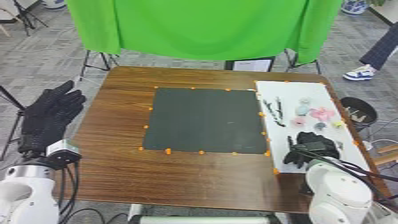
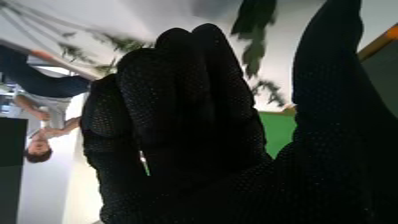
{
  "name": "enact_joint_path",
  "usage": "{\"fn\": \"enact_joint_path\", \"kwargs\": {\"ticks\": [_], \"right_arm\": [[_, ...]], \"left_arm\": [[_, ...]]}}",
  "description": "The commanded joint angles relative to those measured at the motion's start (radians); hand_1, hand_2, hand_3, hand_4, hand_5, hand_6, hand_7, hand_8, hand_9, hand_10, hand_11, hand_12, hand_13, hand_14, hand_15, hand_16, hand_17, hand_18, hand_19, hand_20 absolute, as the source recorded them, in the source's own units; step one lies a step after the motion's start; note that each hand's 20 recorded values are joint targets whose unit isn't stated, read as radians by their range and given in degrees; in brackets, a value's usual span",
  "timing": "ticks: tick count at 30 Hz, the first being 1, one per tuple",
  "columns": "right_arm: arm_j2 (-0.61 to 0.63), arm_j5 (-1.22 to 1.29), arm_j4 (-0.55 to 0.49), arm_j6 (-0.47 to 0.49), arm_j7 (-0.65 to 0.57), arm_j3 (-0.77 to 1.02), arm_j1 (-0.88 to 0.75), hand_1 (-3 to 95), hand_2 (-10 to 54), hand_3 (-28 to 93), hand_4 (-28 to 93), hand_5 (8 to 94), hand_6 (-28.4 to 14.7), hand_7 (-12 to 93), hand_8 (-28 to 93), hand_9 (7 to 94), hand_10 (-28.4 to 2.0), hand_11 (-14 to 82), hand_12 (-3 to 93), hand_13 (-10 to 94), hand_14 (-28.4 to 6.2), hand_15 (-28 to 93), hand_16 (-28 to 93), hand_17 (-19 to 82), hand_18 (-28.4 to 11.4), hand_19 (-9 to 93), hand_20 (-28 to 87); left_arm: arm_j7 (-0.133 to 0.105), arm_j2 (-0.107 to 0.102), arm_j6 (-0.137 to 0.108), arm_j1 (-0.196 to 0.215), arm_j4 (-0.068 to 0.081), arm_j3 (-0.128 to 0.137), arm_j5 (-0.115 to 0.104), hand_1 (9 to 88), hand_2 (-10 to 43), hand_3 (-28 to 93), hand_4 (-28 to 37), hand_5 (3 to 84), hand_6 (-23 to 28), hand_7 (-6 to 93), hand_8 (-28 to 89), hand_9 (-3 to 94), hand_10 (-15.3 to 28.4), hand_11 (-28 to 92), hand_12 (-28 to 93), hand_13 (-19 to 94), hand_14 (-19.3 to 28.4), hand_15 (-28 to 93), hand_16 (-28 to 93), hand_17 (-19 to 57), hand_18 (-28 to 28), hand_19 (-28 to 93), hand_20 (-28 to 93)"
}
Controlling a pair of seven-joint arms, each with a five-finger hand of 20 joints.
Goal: Arrange flowers
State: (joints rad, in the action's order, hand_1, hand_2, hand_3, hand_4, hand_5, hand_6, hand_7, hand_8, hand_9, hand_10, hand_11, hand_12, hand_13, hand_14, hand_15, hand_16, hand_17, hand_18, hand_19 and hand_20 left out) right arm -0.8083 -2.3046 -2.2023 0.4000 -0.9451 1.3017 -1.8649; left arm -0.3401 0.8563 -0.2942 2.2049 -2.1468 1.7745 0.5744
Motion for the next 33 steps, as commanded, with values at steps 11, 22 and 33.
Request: {"fn": "enact_joint_path", "kwargs": {"ticks": [11, 22, 33], "right_arm": [[-0.042, 0.079, 0.121, 0.073, -0.043, -0.073, 0.082, 57.0, -9.5, 63, -25, 76.4, -3.7, 25, 22, 80.1, -13.8, 28.0, 49.3, 72, -14.4, 62, 35, 44, -24.8, 90, 37], [-0.02, 0.047, 0.107, -0.128, 0.069, -0.005, 0.0, 43.1, -5.0, 78, -10, 68.0, -4.4, 51, 29, 79.2, -15.0, 38.1, 47.3, 74, -14.4, 65, 35, 46, -23.8, 93, 36], [0.033, -0.044, 0.031, -0.494, 0.129, -0.015, -0.003, 42.1, -3.6, 82, -13, 68.4, -4.7, 52, 32, 79.9, -14.2, 40.6, 50.7, 73, -14.6, 69, 38, 47, -23.1, 93, 44]], "left_arm": [[0.016, 0.011, 0.014, -0.004, 0.003, -0.008, -0.012, 25.1, 11.4, 70, -28.3, 42.3, 10.3, 12.0, -7, 35.8, 17.0, 24, 14, 23, 17.0, 36, -6, -6.2, 15.4, 34, 9], [0.015, 0.015, 0.018, -0.003, 0.002, -0.02, -0.014, 25.4, 11.1, 70, -28.3, 42.2, 10.4, 11.8, -7, 35.8, 17.0, 23, 14, 23, 17.0, 36, -6, -6.2, 15.5, 35, 9], [-0.018, 0.007, -0.007, 0.017, -0.002, 0.0, -0.054, 25.6, 10.8, 71, -28.3, 42.3, 10.4, 11.6, -7, 35.9, 16.9, 23, 14, 23, 17.0, 36, -6, -6.3, 15.5, 35, 9]]}}
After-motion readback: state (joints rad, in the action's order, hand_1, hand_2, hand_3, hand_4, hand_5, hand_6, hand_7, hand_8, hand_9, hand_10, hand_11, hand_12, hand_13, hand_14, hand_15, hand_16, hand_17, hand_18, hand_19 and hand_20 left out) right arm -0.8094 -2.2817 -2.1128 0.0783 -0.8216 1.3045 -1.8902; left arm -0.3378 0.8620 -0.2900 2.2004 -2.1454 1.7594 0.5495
